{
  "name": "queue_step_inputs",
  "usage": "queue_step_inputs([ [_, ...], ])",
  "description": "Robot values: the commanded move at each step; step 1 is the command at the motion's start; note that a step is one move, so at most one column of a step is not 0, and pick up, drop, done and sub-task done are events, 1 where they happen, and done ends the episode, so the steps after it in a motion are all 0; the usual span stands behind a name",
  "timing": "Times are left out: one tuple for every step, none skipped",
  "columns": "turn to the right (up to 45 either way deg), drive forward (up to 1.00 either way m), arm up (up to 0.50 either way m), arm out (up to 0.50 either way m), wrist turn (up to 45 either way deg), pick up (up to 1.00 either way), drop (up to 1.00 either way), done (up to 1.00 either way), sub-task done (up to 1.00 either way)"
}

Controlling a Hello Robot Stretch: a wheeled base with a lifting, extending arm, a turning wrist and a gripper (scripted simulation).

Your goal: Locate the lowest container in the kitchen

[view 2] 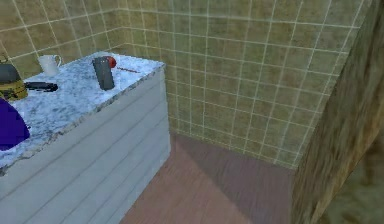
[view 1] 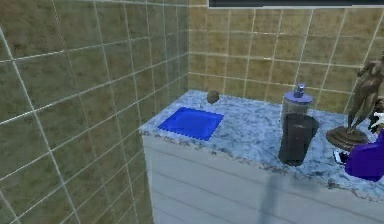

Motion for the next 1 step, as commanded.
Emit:
queue_step_inputs([
  [45.0, 0.00, 0.00, 0.00, 0.0, 0.00, 0.00, 0.00, 0.00],
])
